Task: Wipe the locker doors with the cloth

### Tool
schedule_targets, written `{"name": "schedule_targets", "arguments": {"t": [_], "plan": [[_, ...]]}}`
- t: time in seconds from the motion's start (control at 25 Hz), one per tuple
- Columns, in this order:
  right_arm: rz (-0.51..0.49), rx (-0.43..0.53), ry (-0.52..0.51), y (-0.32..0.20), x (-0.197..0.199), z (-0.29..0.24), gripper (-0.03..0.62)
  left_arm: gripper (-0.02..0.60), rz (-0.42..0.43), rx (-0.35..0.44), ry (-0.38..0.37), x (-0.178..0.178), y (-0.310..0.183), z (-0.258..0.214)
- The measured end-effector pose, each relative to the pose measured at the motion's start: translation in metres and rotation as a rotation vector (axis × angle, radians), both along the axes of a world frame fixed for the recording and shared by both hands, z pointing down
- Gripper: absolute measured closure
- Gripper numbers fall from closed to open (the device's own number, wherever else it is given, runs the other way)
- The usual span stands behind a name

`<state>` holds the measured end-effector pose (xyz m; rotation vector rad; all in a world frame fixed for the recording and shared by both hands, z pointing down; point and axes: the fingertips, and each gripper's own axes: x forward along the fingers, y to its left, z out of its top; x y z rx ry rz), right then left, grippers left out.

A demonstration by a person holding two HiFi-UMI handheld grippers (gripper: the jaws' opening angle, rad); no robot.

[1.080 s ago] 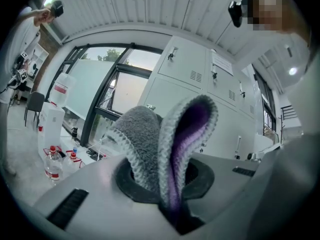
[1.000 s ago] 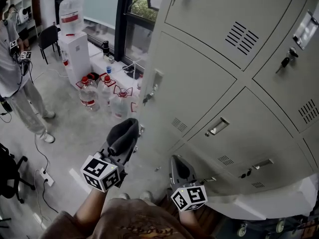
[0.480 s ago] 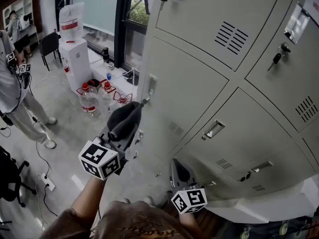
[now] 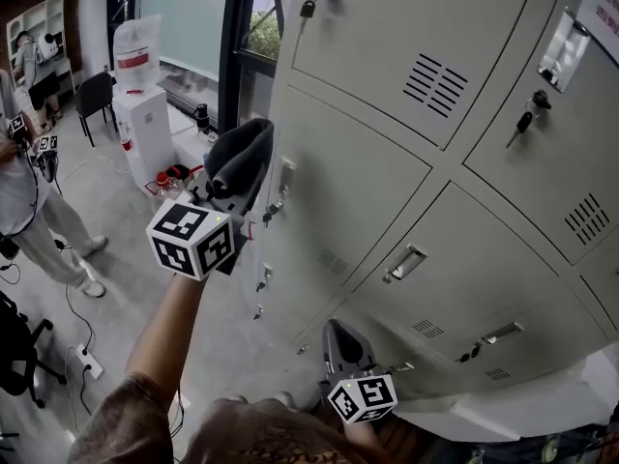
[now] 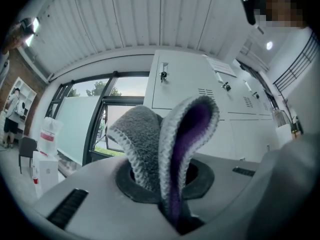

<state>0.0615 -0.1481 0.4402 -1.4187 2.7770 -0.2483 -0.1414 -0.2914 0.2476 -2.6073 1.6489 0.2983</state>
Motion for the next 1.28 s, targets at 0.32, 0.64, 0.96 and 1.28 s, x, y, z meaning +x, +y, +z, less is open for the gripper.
{"name": "schedule_targets", "arguments": {"t": [0.32, 0.64, 0.96, 1.28], "plan": [[-0.001, -0.015, -0.004, -0.002, 0.005, 0.004, 0.595, 0.543, -0.038, 0.024, -0.049, 0.003, -0.058, -0.034], [0.020, -0.018, -0.010, -0.009, 0.015, 0.005, 0.595, 0.540, -0.014, 0.014, -0.050, 0.012, -0.077, -0.036], [0.020, -0.029, -0.007, -0.013, 0.013, 0.009, 0.595, 0.540, 0.013, 0.020, -0.047, 0.024, -0.078, -0.036], [0.028, -0.033, -0.006, -0.011, 0.011, 0.010, 0.595, 0.541, 0.108, 0.023, -0.062, 0.064, -0.061, -0.039]]}}
